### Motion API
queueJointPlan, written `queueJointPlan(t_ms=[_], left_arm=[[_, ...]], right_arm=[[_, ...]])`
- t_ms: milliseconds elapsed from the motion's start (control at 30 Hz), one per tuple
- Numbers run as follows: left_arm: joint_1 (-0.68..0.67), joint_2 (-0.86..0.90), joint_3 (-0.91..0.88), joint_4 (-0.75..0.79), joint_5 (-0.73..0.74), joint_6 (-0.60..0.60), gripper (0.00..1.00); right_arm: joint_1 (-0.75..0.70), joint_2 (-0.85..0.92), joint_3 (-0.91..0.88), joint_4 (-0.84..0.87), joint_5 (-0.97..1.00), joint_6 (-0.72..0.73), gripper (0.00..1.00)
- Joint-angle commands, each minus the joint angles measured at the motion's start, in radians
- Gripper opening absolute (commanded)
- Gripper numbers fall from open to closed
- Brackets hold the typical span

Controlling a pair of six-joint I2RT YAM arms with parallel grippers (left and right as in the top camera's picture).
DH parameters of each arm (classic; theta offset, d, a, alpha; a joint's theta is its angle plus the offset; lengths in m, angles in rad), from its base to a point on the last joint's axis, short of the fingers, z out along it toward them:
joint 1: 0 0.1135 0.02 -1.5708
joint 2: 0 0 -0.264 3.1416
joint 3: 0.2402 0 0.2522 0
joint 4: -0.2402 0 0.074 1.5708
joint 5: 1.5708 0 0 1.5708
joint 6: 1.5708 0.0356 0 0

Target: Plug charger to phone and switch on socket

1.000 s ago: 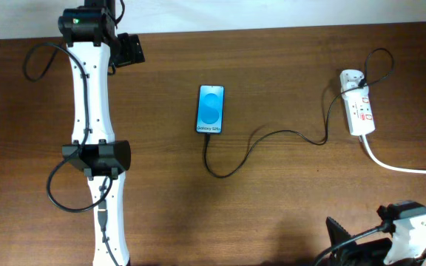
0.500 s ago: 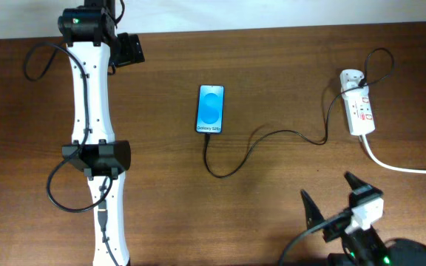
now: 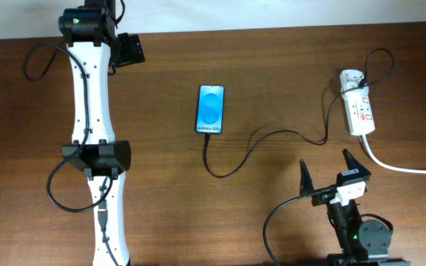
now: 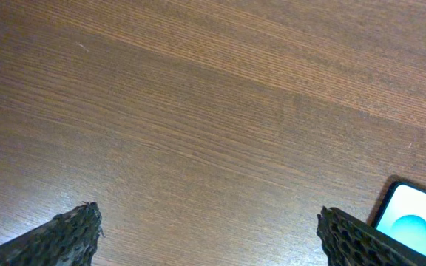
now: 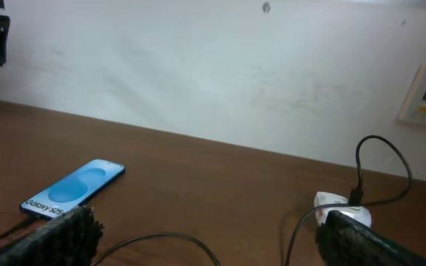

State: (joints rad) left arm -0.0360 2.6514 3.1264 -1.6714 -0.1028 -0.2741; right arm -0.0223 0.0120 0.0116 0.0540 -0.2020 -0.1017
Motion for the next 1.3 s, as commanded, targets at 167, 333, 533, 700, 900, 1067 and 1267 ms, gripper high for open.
queueJointPlan(t_ms=[167, 333, 533, 700, 900, 1067, 1267], left_arm=[[0.001, 0.000, 0.002, 0.001, -0.010, -0.013, 0.99], [0.001, 0.000, 0.002, 0.001, -0.010, -0.013, 0.99], [0.001, 0.000, 0.002, 0.001, -0.010, -0.013, 0.99], [0.001, 0.000, 0.002, 0.001, -0.010, -0.013, 0.99], [0.000, 0.000, 0.002, 0.001, -0.010, -0.013, 0.99], [0.000, -0.008, 0.002, 0.001, -0.010, -0.013, 0.99], [-0.002, -0.322, -0.002, 0.001, -0.010, -0.013, 0.99]], right_arm=[[0.009, -0.008, -0.006, -0.118, 0.019, 0.005, 0.98], [0.009, -0.008, -0.006, -0.118, 0.019, 0.005, 0.98], [0.009, -0.008, -0.006, -0.118, 0.019, 0.005, 0.98], [0.009, -0.008, -0.006, -0.118, 0.019, 0.005, 0.98], [0.009, -0.008, -0.006, -0.118, 0.019, 0.005, 0.98], [0.009, -0.008, -0.006, -0.118, 0.019, 0.005, 0.98], [0.009, -0.008, -0.006, -0.118, 0.019, 0.005, 0.98]])
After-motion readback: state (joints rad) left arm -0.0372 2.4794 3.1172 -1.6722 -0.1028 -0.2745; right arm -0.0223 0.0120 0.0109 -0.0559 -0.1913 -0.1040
